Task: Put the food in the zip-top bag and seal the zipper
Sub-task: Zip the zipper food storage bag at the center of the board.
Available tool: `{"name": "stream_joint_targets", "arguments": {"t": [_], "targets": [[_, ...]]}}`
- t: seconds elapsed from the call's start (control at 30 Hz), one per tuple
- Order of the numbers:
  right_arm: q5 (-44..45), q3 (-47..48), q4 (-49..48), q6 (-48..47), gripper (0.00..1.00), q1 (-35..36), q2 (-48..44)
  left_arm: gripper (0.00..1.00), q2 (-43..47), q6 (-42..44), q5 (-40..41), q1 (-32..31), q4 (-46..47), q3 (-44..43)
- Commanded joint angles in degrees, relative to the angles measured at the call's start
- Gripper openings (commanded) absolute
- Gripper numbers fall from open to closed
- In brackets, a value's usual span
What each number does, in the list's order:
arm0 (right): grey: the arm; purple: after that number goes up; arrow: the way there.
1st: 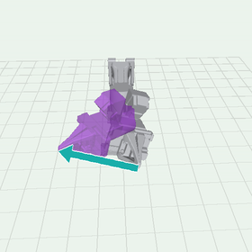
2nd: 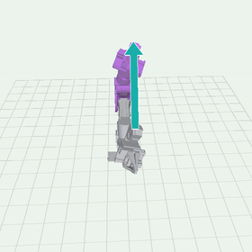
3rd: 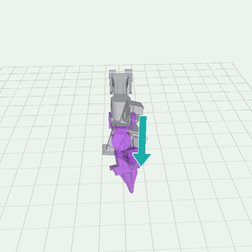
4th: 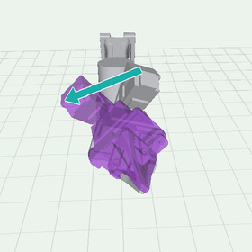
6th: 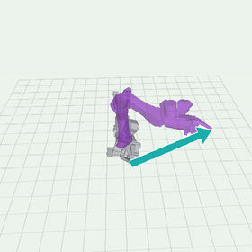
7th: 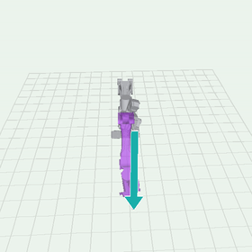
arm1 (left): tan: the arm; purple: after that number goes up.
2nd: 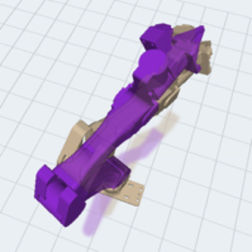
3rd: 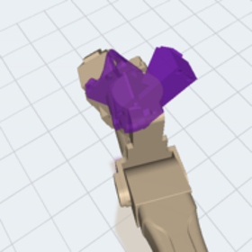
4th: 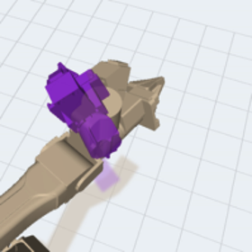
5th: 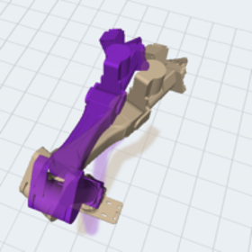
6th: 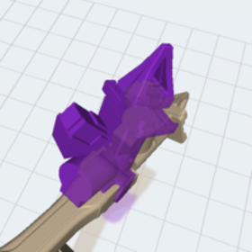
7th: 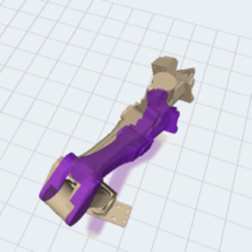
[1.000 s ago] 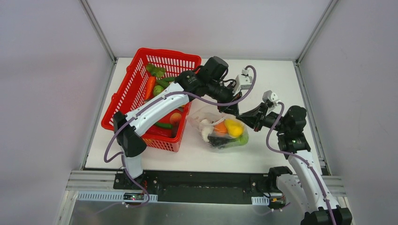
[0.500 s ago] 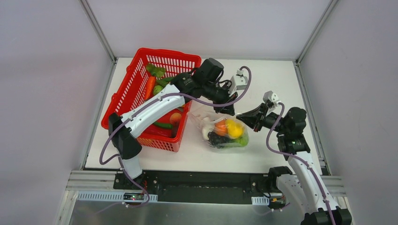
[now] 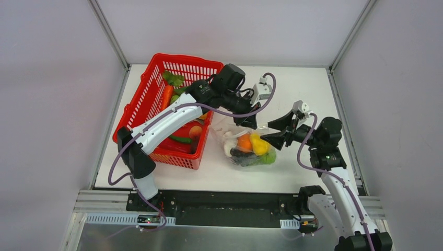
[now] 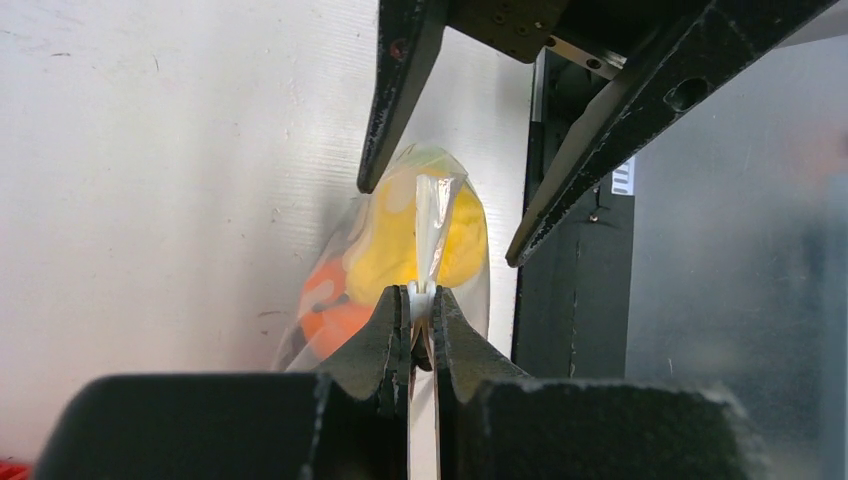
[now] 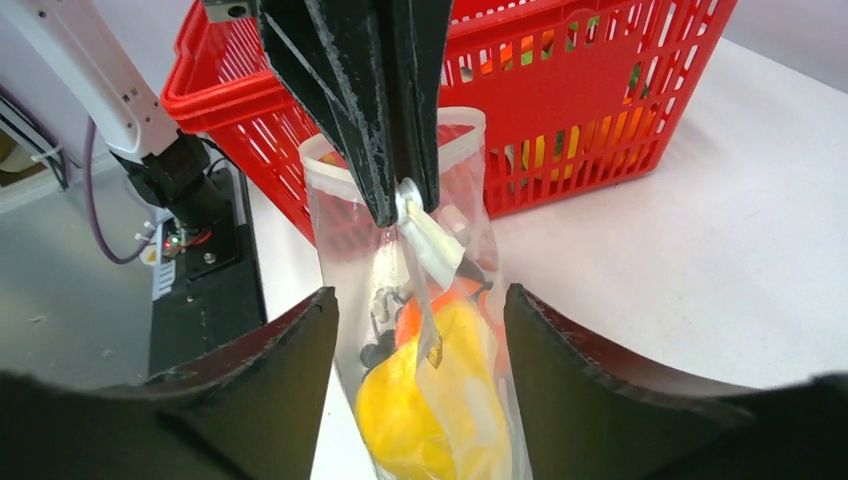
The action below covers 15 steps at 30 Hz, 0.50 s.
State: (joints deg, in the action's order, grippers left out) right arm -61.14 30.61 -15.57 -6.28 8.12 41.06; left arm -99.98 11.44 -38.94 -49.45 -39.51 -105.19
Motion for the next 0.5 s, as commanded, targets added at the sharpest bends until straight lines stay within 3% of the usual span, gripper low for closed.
{"name": "stream_joint_targets", "arguments": {"t": [0.0, 0.1, 0.3, 0.4, 0.47], "targets": [[-3.3, 4.8, 2.0, -2.5, 0.68, -0.1, 1.2, 0.00, 0.0, 1.1, -2.6, -1.0, -3.6, -6.5], [-4.0, 6.3, 3.6, -3.6, 0.69, -0.1, 2.4, 0.00, -1.4, 1.4, -2.6, -1.7, -4.9, -8.4], [-4.9, 7.8, 4.2, -4.9, 0.59, -0.1, 4.8, 0.00, -1.7, 1.7, -2.3, -2.5, -5.7, -8.8], [-5.1, 7.6, 2.9, -4.2, 0.48, 0.0, 5.1, 0.00, -2.0, 1.8, -2.3, -2.7, -6.0, -8.7], [-5.2, 7.3, 2.8, -4.1, 0.34, 0.1, 5.4, 0.00, -2.0, 1.8, -2.3, -2.8, -5.9, -8.7]]}}
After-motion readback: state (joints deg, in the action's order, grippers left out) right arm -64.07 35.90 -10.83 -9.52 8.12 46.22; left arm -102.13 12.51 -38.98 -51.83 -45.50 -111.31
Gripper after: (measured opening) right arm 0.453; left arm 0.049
